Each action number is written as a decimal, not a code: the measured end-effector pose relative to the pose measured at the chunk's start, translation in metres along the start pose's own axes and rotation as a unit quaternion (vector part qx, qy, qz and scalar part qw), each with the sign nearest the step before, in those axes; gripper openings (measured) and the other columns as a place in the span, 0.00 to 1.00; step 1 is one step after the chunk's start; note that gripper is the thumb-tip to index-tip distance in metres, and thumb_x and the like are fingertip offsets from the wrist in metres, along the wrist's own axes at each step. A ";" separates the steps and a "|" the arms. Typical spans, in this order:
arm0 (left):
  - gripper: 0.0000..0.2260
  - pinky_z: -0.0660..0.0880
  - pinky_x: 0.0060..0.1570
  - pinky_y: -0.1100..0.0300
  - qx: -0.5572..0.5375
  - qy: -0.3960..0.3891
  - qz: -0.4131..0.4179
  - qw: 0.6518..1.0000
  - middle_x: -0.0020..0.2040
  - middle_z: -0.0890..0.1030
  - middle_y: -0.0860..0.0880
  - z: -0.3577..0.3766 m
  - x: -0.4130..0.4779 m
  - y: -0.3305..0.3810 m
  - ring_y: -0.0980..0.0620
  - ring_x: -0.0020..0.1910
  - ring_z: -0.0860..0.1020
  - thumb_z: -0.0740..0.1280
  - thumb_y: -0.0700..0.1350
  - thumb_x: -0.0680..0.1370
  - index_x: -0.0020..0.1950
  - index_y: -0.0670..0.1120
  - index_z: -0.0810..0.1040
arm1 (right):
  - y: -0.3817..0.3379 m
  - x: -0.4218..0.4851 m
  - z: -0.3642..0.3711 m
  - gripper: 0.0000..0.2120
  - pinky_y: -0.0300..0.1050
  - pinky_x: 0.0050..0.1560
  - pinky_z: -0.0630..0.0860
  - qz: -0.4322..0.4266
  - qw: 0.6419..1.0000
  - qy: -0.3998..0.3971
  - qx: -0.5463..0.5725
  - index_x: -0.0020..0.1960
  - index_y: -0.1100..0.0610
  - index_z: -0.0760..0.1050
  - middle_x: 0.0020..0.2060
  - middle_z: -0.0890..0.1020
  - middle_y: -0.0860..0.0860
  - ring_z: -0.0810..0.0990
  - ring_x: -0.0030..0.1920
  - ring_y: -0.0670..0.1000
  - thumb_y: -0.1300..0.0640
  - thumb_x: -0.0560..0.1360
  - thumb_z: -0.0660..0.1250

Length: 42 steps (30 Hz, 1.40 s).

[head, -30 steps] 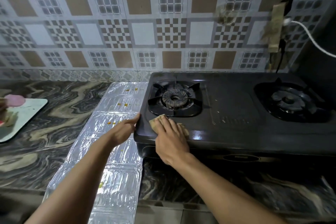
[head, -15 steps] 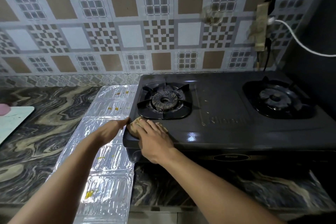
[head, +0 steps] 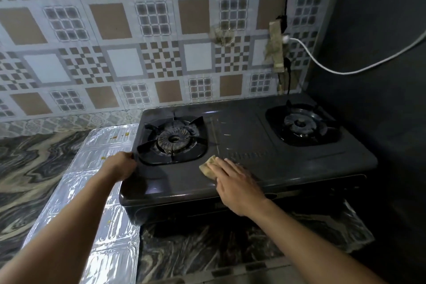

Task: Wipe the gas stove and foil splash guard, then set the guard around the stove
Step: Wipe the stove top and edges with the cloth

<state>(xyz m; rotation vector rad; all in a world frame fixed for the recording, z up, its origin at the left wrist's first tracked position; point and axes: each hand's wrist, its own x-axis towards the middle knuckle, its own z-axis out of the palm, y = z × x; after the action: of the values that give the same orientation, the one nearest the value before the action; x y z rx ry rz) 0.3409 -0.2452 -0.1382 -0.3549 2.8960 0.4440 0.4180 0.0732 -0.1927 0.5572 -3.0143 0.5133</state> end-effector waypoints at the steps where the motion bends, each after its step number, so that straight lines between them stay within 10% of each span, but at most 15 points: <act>1: 0.16 0.71 0.60 0.52 0.011 0.000 0.003 1.000 0.66 0.77 0.37 0.000 0.002 0.000 0.36 0.64 0.75 0.61 0.43 0.79 0.66 0.46 0.79 | 0.005 -0.001 -0.002 0.26 0.50 0.78 0.49 0.009 1.000 0.000 -0.005 0.81 0.49 0.53 0.81 0.51 0.46 0.49 0.81 0.51 0.53 0.84 0.50; 20: 0.18 0.73 0.58 0.57 0.129 -0.033 -0.004 0.991 0.62 0.81 0.42 -0.009 0.004 0.005 0.40 0.62 0.78 0.64 0.45 0.76 0.66 0.49 0.79 | 0.029 0.090 -0.018 0.27 0.60 0.78 0.44 0.109 0.992 -0.062 -0.015 0.81 0.48 0.48 0.82 0.44 0.50 0.41 0.80 0.59 0.53 0.84 0.50; 42: 0.16 0.74 0.58 0.56 -0.020 0.006 -0.040 0.999 0.64 0.81 0.43 -0.023 0.071 -0.024 0.43 0.60 0.80 0.64 0.37 0.78 0.58 0.54 0.85 | 0.083 0.254 -0.043 0.28 0.65 0.76 0.36 0.154 0.978 -0.143 -0.013 0.82 0.48 0.43 0.81 0.38 0.53 0.38 0.80 0.58 0.49 0.84 0.46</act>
<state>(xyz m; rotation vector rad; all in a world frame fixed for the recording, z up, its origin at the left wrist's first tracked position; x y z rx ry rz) 0.2757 -0.2890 -0.1393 -0.4786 2.8758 0.4894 0.1497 0.0738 -0.1550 0.1713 -3.4008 0.4366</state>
